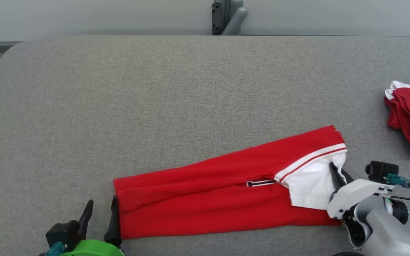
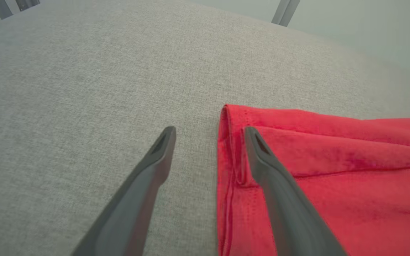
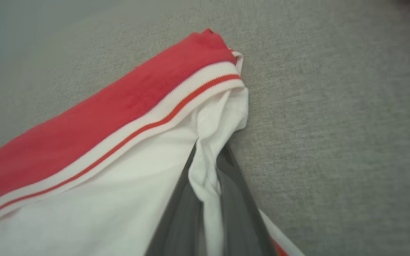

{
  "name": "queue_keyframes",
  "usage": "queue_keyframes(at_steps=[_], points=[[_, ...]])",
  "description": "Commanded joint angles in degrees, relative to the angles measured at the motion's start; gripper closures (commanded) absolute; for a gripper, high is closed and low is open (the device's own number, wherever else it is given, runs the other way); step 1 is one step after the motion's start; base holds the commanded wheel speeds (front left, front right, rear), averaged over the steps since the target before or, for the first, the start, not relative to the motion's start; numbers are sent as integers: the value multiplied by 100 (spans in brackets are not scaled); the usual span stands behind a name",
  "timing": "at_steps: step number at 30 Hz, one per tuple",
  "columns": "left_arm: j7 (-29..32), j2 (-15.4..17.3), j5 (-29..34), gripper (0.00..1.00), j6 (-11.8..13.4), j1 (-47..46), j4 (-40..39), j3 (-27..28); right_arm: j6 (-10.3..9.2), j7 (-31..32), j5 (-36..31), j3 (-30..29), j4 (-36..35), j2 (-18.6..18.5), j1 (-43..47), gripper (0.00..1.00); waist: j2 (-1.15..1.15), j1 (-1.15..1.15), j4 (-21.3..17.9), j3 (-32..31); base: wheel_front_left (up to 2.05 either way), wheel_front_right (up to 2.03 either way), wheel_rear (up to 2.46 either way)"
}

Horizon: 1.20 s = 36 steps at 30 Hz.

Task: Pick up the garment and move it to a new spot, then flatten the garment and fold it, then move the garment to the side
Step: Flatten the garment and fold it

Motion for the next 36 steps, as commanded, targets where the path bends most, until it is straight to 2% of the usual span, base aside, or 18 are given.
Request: queue_keyframes(at_steps=[1,6,9,12,14,15,17,24,30,36], points=[[3,27,-2,0,-19,-71,-18,17,-35,-10,34,-114,129,-189,50,100,0,0,-12,4,0,0,0],[3,24,-18,0,-18,-58,-43,-54,-26,-41,-180,-873,-177,-381,113,100,0,0,-98,11,0,0,0],[3,27,-30,0,-18,-55,-27,-103,-25,-43,-457,-1229,-619,-292,300,100,0,0,-169,0,0,0,0],[3,25,-31,0,-18,-36,-9,-143,-21,-43,-694,-1208,-1236,-114,467,100,0,0,-259,-25,0,0,0],[3,25,-34,0,-18,-14,6,-156,-20,-42,-805,-995,-1689,5,604,100,0,0,-323,-55,0,0,0],[3,25,-39,0,-18,13,30,-178,-20,-44,-831,-628,-2105,123,715,100,0,0,-383,-89,0,0,0],[3,25,-33,0,-18,21,48,-228,-20,-34,-778,-137,-2453,173,767,100,0,0,-420,-120,0,0,0],[3,26,-79,0,-18,-109,122,-543,-20,546,-467,1468,-3228,243,760,100,0,0,-245,-212,0,0,0],[3,25,-169,0,-18,-129,192,-827,-20,795,-240,2445,-3132,431,441,100,0,0,217,-168,0,0,0],[3,24,-223,0,-19,-119,262,-949,-20,741,-131,2859,-2607,593,55,100,0,0,663,-99,0,0,0]])
